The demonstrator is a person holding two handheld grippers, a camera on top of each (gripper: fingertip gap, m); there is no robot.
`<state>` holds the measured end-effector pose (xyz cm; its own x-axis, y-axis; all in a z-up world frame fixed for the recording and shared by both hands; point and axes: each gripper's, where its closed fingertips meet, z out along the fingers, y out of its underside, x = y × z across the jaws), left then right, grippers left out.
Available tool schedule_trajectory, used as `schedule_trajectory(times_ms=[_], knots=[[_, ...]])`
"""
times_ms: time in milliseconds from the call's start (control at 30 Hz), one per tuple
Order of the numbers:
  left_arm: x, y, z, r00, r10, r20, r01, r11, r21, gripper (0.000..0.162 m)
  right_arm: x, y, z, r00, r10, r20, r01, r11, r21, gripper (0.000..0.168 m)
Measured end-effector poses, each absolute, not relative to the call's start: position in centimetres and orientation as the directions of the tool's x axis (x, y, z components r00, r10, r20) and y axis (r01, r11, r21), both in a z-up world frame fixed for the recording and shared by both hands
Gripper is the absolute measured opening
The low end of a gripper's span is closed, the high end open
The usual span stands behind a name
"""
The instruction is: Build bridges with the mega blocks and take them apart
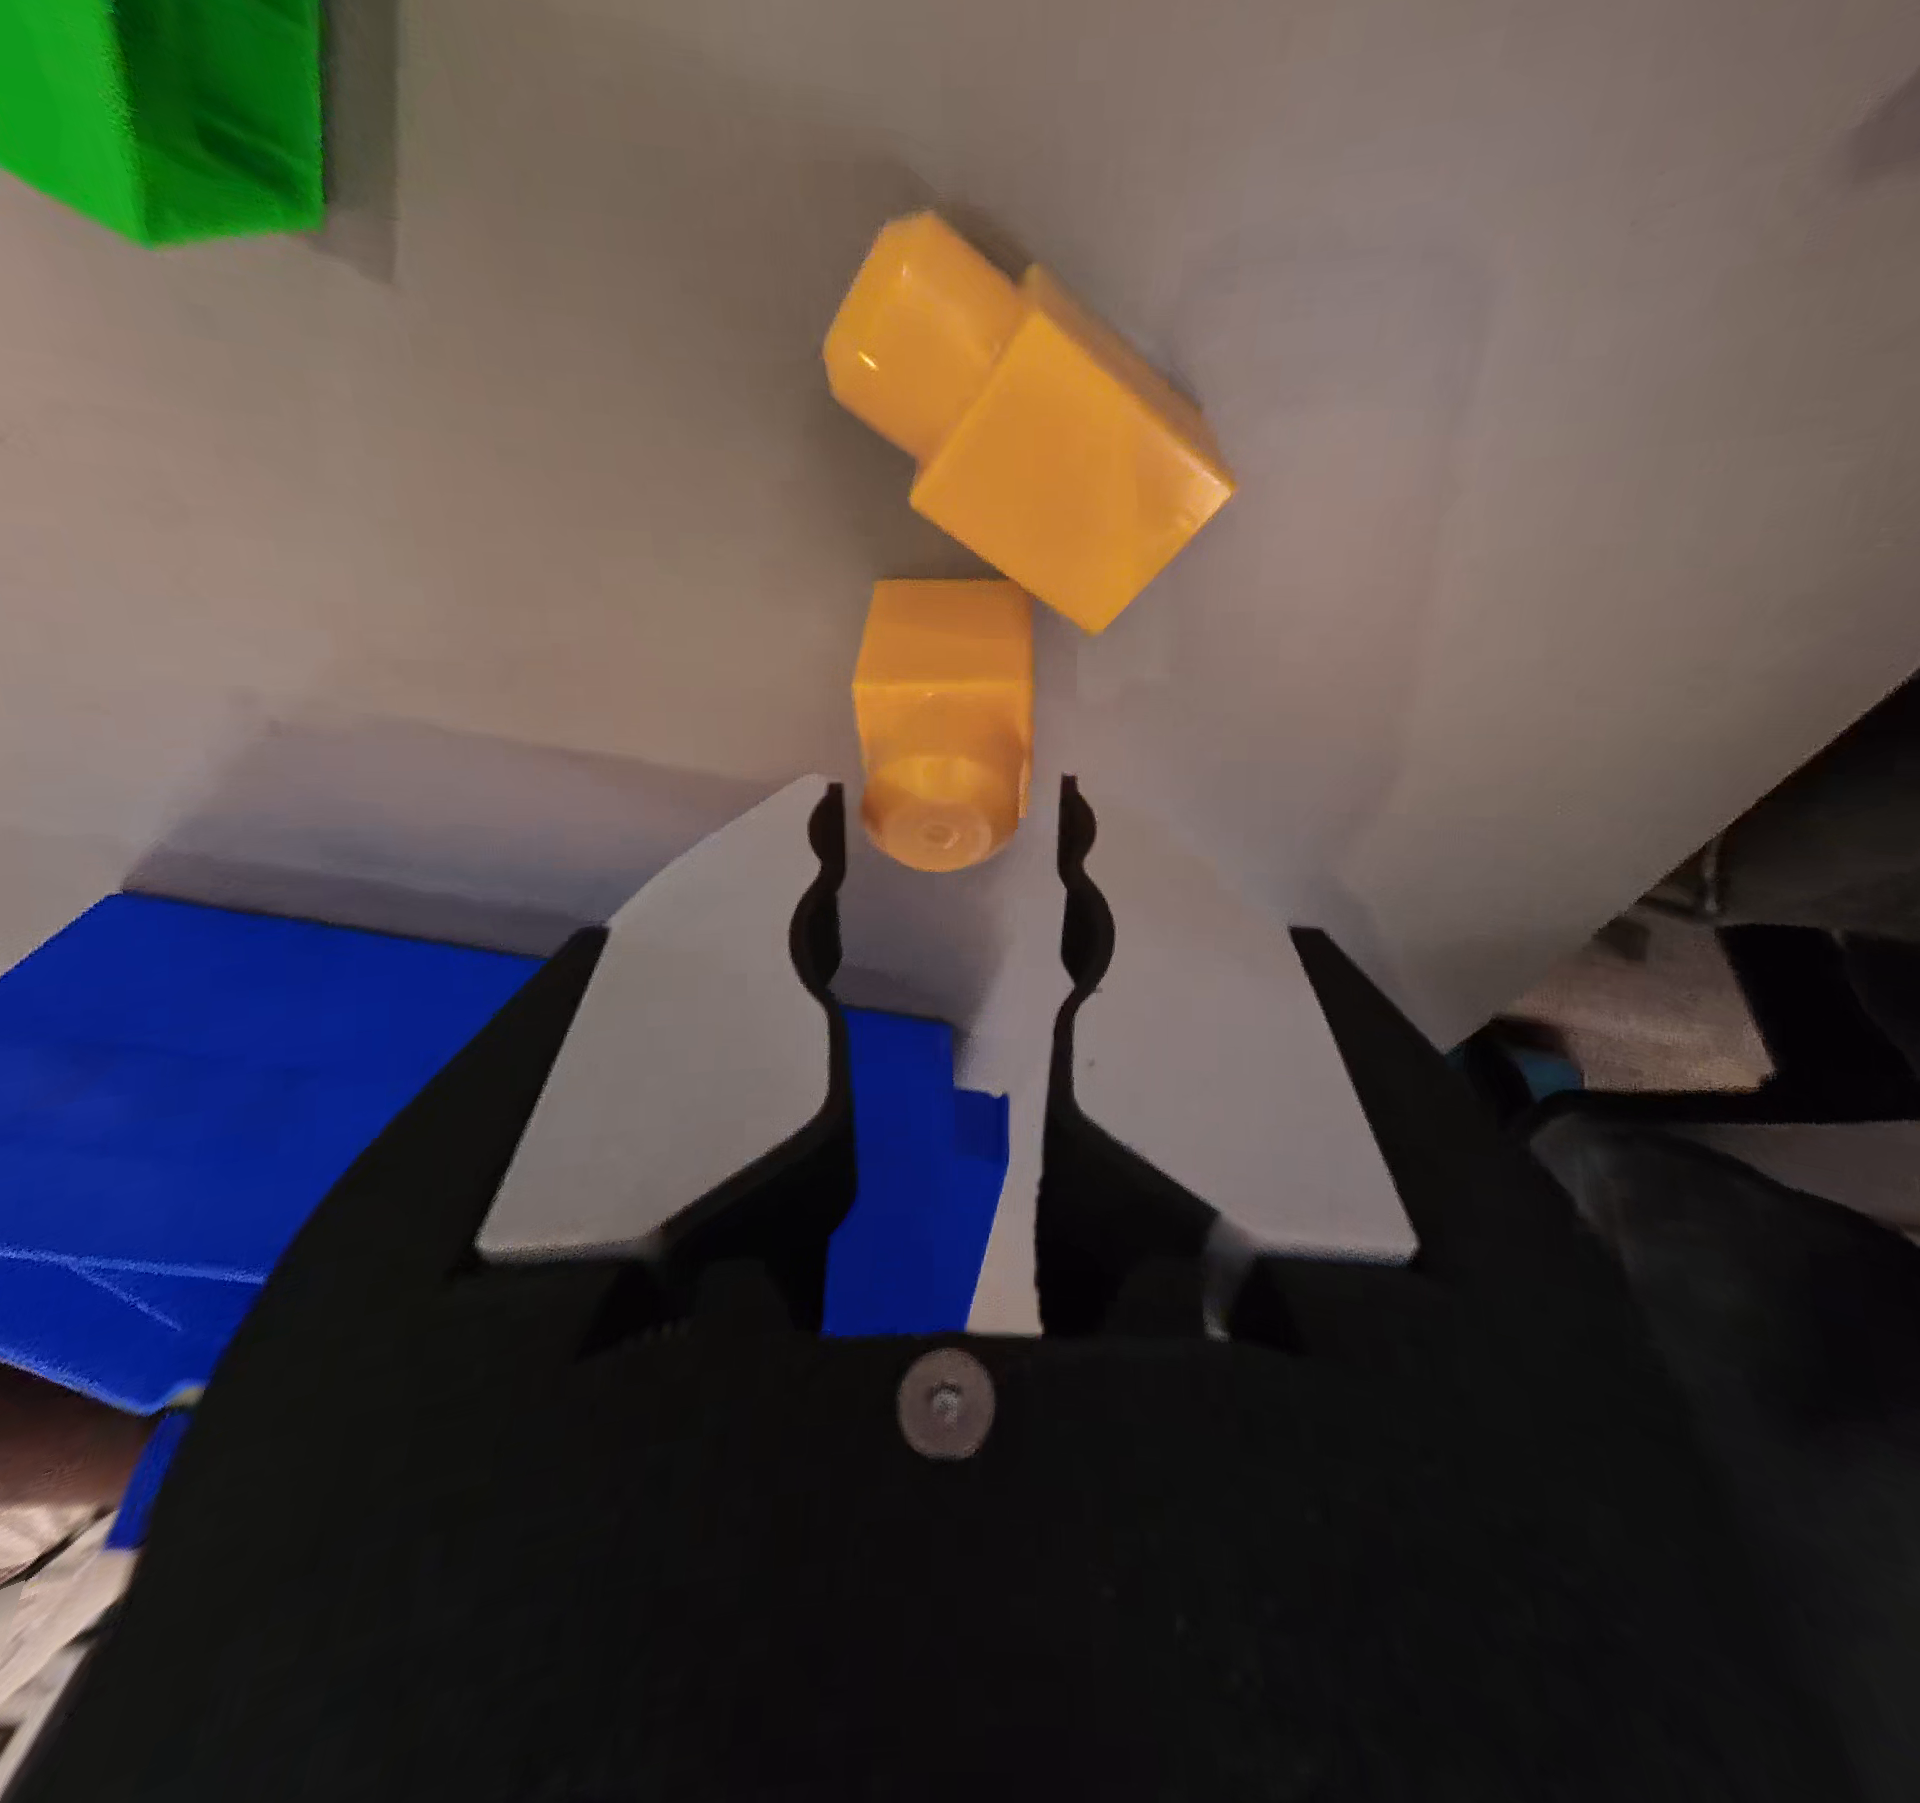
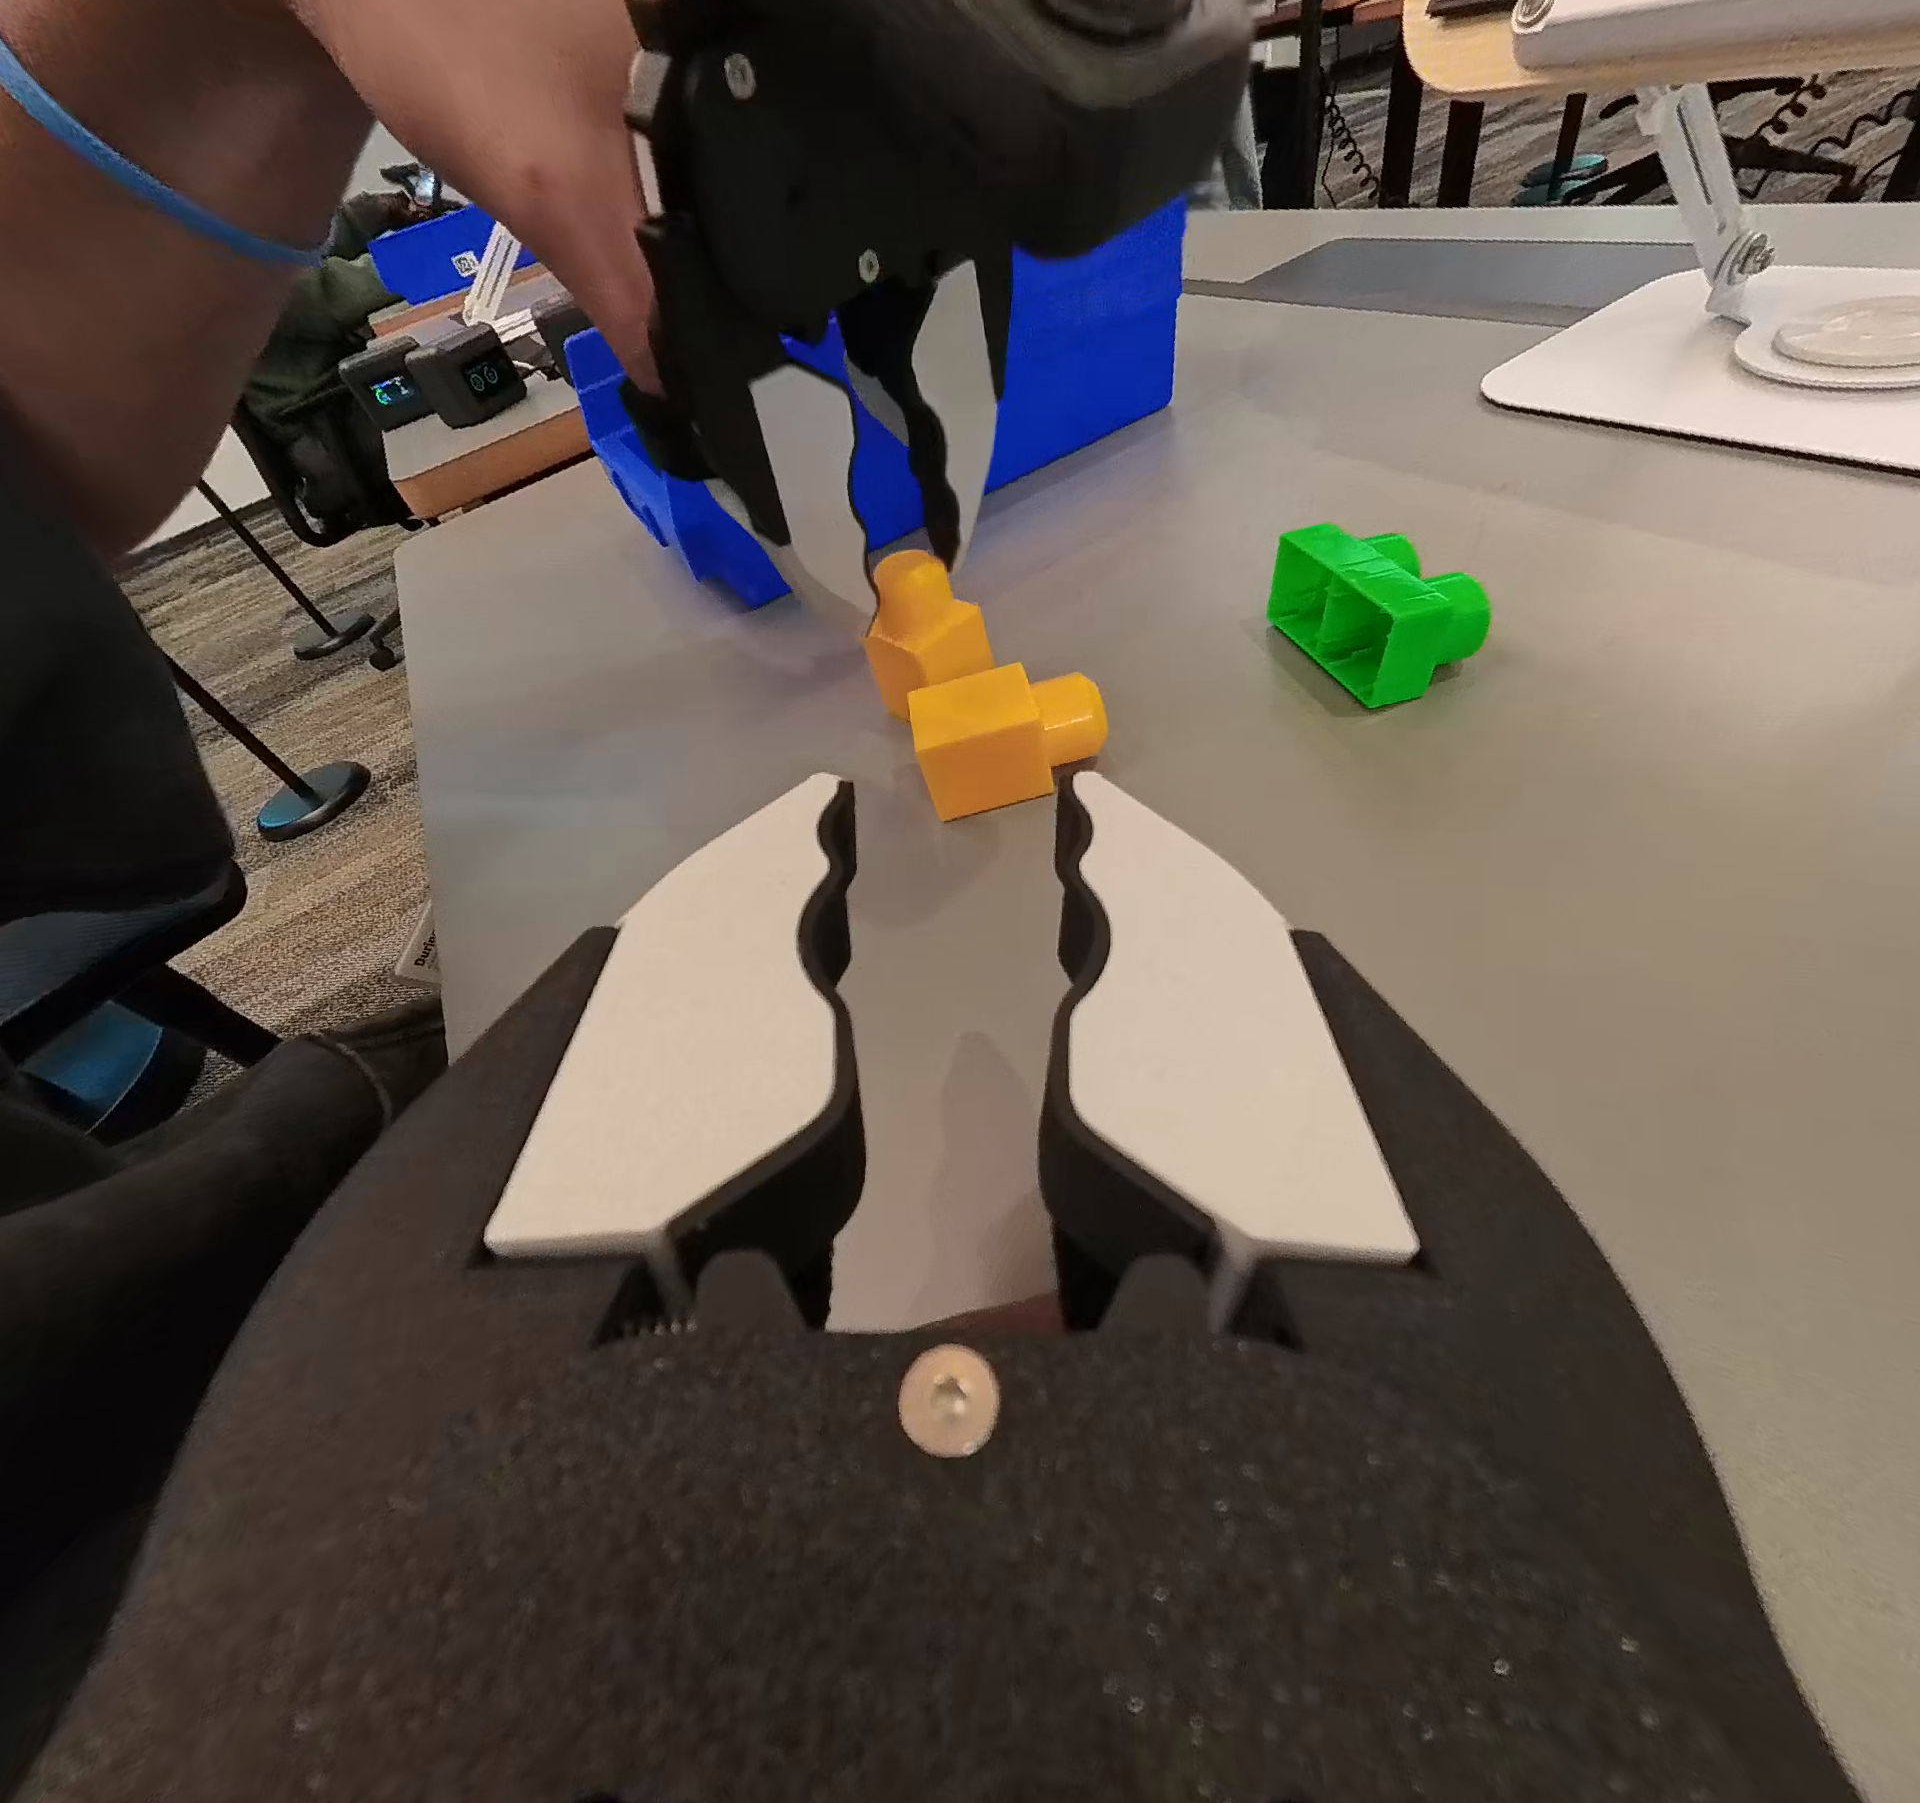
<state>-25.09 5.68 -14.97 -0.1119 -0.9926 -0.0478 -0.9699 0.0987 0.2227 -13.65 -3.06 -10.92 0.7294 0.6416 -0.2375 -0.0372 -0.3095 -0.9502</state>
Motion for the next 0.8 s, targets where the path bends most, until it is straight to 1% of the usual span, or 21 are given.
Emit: schedule_trajectory(times_ms=[33, 100, 167, 233, 300, 333, 367, 400, 433, 467, 533, 600, 667, 700, 733, 767, 800], knots=[[-24.7, 5.8, -14.8, -0.096, -0.994, -0.059, -0.98, 0.084, 0.181, 0.044, -13.7, -3.1, -10.9, 0.729, 0.642, -0.238, -0.037, -0.31, -0.95, 0.037], [-24.5, 5.9, -14.0, -0.027, -0.997, -0.074, -0.997, 0.021, 0.078, 0.047, -13.7, -3.0, -11.0, 0.728, 0.642, -0.24, -0.037, -0.313, -0.949, 0.037], [-24.7, 6.0, -13.0, 0.089, -0.991, -0.103, -0.994, -0.082, -0.068, 0.053, -13.6, -3.1, -10.9, 0.728, 0.642, -0.241, -0.039, -0.312, -0.949, 0.037], [-24.8, 6.0, -12.2, 0.241, -0.964, -0.109, -0.937, -0.202, -0.286, 0.052, -13.6, -3.1, -10.9, 0.728, 0.642, -0.242, -0.041, -0.311, -0.949, 0.037], [-24.7, 5.6, -11.9, 0.385, -0.922, -0.035, -0.801, -0.314, -0.51, 0.055, -13.7, -3.0, -11.0, 0.726, 0.643, -0.245, -0.04, -0.317, -0.948, 0.037], [-24.4, 5.3, -11.7, 0.428, -0.904, 0.015, -0.716, -0.348, -0.605, 0.055, -13.7, -3.0, -11.0, 0.725, 0.643, -0.247, -0.039, -0.319, -0.947, 0.037], [-24.3, 4.8, -11.7, 0.453, -0.89, 0.061, -0.641, -0.372, -0.672, 0.055, -13.7, -3.0, -11.0, 0.724, 0.644, -0.247, -0.038, -0.32, -0.946, 0.036], [-24.3, 4.4, -11.9, 0.466, -0.881, 0.084, -0.598, -0.383, -0.704, 0.057, -13.7, -3.0, -11.0, 0.724, 0.644, -0.248, -0.038, -0.321, -0.946, 0.036], [-24.6, 4.4, -12.6, 0.481, -0.874, 0.067, -0.589, -0.379, -0.713, 0.06, -13.7, -3.0, -11.0, 0.723, 0.645, -0.247, -0.038, -0.321, -0.946, 0.036], [-25.0, 4.8, -13.5, 0.498, -0.867, 0.018, -0.603, -0.361, -0.711, 0.066, -13.7, -3.0, -11.0, 0.724, 0.645, -0.246, -0.039, -0.318, -0.947, 0.036], [-25.8, 5.8, -15.5, 0.503, -0.861, -0.07, -0.649, -0.323, -0.689, 0.068, -13.7, -3.1, -11.0, 0.724, 0.646, -0.243, -0.038, -0.315, -0.948, 0.036], [-25.6, 6.4, -16.8, 0.499, -0.864, -0.071, -0.649, -0.318, -0.691, 0.068, -13.7, -3.1, -11.0, 0.726, 0.645, -0.238, -0.035, -0.311, -0.95, 0.036], [-24.8, 6.4, -17.3, 0.482, -0.876, -0.021, -0.619, -0.324, -0.716, 0.068, -13.8, -3.1, -11.0, 0.728, 0.645, -0.232, -0.027, -0.311, -0.95, 0.036], [-24.4, 6.2, -17.7, 0.465, -0.886, 0.005, -0.623, -0.331, -0.709, 0.066, -13.8, -3.1, -11.1, 0.729, 0.645, -0.229, -0.023, -0.312, -0.95, 0.036], [-24.3, 6.1, -18.3, 0.451, -0.892, 0.007, -0.639, -0.329, -0.695, 0.06, -13.8, -3.1, -11.1, 0.729, 0.646, -0.228, -0.021, -0.312, -0.95, 0.036], [-24.3, 5.9, -18.9, 0.428, -0.904, 0.0, -0.662, -0.313, -0.681, 0.04, -13.8, -3.1, -11.1, 0.728, 0.646, -0.229, -0.019, -0.314, -0.949, 0.035], [-24.2, 5.6, -19.1, 0.403, -0.915, -0.009, -0.673, -0.289, -0.681, 0.038, -13.8, -3.0, -11.1, 0.727, 0.647, -0.231, -0.02, -0.317, -0.948, 0.035]])
